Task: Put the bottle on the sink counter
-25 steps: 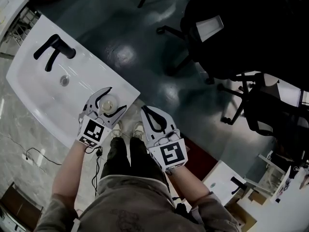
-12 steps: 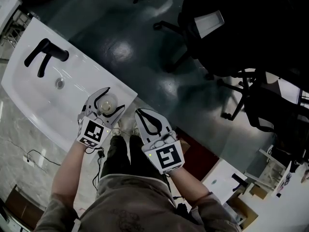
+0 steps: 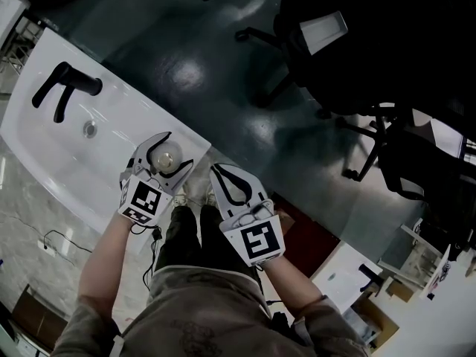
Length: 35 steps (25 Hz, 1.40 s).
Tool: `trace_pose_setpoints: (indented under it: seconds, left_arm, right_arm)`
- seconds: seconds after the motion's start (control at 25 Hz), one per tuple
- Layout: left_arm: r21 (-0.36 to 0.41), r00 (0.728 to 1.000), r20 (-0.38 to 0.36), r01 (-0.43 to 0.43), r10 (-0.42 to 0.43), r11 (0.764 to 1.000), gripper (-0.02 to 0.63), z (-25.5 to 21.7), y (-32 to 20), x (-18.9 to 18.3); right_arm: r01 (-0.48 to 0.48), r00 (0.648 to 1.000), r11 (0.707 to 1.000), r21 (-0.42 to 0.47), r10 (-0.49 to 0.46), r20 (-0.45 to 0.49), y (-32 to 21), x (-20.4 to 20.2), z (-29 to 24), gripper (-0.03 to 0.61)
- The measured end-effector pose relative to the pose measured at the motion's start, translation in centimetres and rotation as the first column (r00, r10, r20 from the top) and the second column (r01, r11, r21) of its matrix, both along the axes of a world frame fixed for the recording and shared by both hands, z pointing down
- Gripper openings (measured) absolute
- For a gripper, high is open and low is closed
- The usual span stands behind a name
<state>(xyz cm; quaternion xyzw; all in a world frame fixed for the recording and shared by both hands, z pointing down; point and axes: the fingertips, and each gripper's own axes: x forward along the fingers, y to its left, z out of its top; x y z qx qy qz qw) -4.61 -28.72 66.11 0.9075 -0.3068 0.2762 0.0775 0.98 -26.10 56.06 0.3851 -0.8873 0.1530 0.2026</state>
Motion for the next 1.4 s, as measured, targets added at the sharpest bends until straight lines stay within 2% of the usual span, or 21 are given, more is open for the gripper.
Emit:
trace_pose_setpoints:
  seconds: [0.64,0.84,1.04,1.4]
  left_arm:
    - [-0.005,1.0,-0.015,-0.023,0.023,1.0,0.328,0.1,-0.3,0.3]
    - [0.011,1.0,-0.015,0.006,-0.006,1.0,0.328,-0.2,-0.4,0.2]
    - [0.019,0.997,-0.072,0.03,-0.028,0.999,0.336,-0.9,-0.5,0.3]
    - [0.047,0.996,-0.076,0.038,-0.035,0.998,0.354,-3.4,-0.1,-0.3]
  right_arm:
    - [-0.005,0.999,1.0,0.001,0.005,0.031,0.0,0.0,-0.8,0.032]
    - [-0.001,1.0,1.0,-0.014,0.002,0.018,0.4,0.4,-0.7,0.032]
    - [0.002,1.0,1.0,-0.021,-0.002,0.0,0.7,1.1,-0.7,0.032]
    - [0.012,1.0,1.0,-0.015,-0.013,-0.014,0.8,1.6,-1.5,0.032]
